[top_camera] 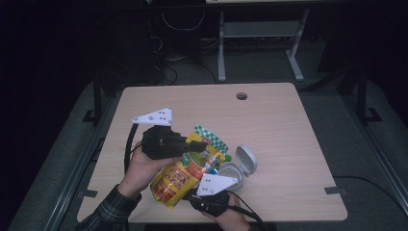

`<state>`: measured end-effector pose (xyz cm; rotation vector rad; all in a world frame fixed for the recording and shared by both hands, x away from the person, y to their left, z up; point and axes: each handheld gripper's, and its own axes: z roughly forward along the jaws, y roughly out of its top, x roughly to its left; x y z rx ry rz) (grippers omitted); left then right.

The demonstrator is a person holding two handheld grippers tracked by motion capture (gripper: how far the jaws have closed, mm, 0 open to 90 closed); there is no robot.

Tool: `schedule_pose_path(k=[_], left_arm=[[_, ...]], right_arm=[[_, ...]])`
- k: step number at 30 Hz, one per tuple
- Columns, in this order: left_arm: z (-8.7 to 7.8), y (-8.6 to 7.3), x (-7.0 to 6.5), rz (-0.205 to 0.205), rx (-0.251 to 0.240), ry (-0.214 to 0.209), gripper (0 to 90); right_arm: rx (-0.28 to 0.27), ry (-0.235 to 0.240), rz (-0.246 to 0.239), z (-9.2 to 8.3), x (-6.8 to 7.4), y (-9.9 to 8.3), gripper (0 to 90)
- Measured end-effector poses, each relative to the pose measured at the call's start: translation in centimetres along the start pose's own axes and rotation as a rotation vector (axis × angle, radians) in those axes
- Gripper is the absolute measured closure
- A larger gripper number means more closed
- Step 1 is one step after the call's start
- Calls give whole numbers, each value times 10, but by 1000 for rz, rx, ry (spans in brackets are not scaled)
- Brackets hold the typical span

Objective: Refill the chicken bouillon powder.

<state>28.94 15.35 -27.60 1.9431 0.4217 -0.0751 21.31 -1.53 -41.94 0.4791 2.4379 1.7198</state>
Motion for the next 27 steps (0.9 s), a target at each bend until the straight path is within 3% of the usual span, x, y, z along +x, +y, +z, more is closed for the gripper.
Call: schedule_pose_path(k=[14, 27], left_arm=[[24, -1, 2, -27, 76, 0, 900], [41, -2, 2, -28, 143, 34, 900]], right_arm=[[-13, 43, 7, -1, 4, -6, 900], [-25, 57, 6, 1, 6, -7, 900]])
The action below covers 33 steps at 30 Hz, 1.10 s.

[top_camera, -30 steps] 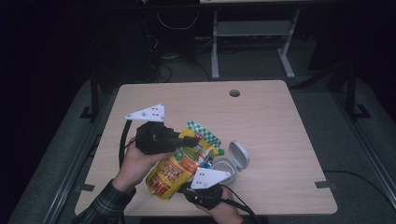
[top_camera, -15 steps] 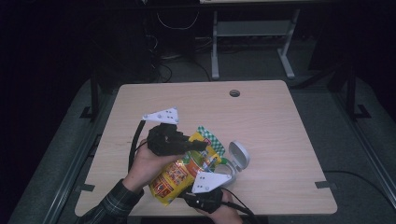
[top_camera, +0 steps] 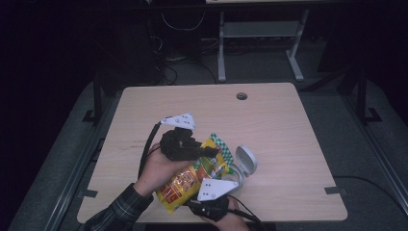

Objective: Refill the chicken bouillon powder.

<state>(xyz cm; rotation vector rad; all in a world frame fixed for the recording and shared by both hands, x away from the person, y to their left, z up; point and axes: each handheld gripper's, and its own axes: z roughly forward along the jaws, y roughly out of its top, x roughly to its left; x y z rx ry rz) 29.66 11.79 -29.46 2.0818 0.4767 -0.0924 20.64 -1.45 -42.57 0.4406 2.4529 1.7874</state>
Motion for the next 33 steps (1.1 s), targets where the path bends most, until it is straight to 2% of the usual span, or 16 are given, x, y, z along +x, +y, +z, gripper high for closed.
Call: schedule_pose_path(k=[3, 12, 21, 24, 33], left_arm=[[4, 0, 1, 6, 22, 4, 900], [9, 1, 5, -9, 40, 7, 900], [13, 3, 7, -17, 78, 13, 900], [13, 4, 7, -23, 78, 9, 900], [17, 8, 12, -47, 126, 11, 900]], right_arm=[[1, 0, -3, 1, 0, -1, 900], [-2, -1, 0, 1, -1, -2, 900], [-9, 3, -2, 1, 0, -1, 900], [-11, 5, -2, 1, 0, 0, 900], [-25, 11, -5, 2, 0, 2, 900]])
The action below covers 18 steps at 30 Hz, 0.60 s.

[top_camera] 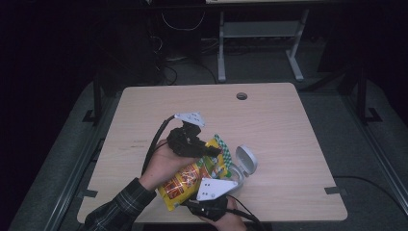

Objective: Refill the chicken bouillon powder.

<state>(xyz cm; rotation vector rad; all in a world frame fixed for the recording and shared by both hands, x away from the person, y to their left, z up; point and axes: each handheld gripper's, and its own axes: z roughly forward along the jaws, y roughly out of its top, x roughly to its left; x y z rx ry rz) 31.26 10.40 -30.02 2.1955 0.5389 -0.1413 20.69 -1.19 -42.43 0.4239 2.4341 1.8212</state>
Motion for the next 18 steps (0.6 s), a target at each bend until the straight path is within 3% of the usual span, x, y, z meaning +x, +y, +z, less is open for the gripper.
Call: schedule_pose_path(k=[18], left_arm=[[6, 10, -1, -5, 55, 17, 899]], right_arm=[[-26, 0, 11, -3, -1, 2, 900]])
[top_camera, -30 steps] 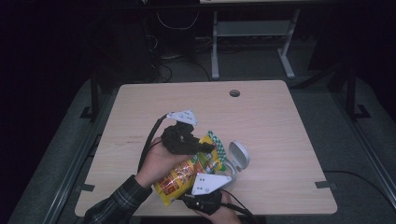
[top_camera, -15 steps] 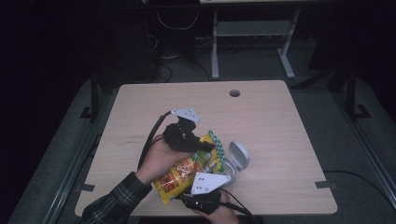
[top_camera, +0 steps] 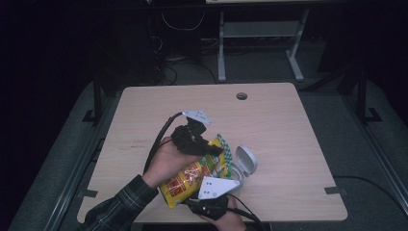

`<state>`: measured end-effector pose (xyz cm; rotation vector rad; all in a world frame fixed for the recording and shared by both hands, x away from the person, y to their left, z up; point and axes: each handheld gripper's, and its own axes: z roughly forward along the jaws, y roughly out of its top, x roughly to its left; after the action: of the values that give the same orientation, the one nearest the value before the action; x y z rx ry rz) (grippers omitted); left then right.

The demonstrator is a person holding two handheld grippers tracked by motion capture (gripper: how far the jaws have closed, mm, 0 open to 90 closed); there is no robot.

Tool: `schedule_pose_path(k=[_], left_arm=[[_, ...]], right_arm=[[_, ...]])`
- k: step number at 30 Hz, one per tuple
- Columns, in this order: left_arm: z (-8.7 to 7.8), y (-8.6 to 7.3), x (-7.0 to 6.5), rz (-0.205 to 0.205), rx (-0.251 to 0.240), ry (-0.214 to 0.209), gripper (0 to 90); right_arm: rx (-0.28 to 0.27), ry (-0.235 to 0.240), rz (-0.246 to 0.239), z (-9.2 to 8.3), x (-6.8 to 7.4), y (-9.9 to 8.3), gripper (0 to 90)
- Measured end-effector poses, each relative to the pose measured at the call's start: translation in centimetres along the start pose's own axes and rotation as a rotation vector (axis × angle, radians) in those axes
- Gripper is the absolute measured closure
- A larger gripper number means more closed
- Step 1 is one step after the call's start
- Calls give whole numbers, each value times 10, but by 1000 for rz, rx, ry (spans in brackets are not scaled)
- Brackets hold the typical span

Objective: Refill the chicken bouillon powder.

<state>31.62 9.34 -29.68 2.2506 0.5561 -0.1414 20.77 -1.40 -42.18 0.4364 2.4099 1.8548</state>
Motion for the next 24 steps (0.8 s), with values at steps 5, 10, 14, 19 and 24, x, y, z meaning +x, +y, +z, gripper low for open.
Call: schedule_pose_path(k=[5, 10, 14, 19, 24], left_arm=[[1, 2, 0, 2, 10, 4, 899], [2, 2, 0, 2, 14, 4, 900], [3, 3, 0, 12, 22, 8, 899], [4, 4, -1, 1, 14, 9, 899], [4, 4, -1, 2, 16, 8, 899]], right_arm=[[-5, 1, 2, 0, 0, 0, 900], [-7, 1, 1, -1, -1, 0, 900], [-9, -2, 0, -1, -1, 0, 900], [-11, -2, 1, -1, -1, 1, 900], [-11, -2, 1, -1, -1, 0, 900]])
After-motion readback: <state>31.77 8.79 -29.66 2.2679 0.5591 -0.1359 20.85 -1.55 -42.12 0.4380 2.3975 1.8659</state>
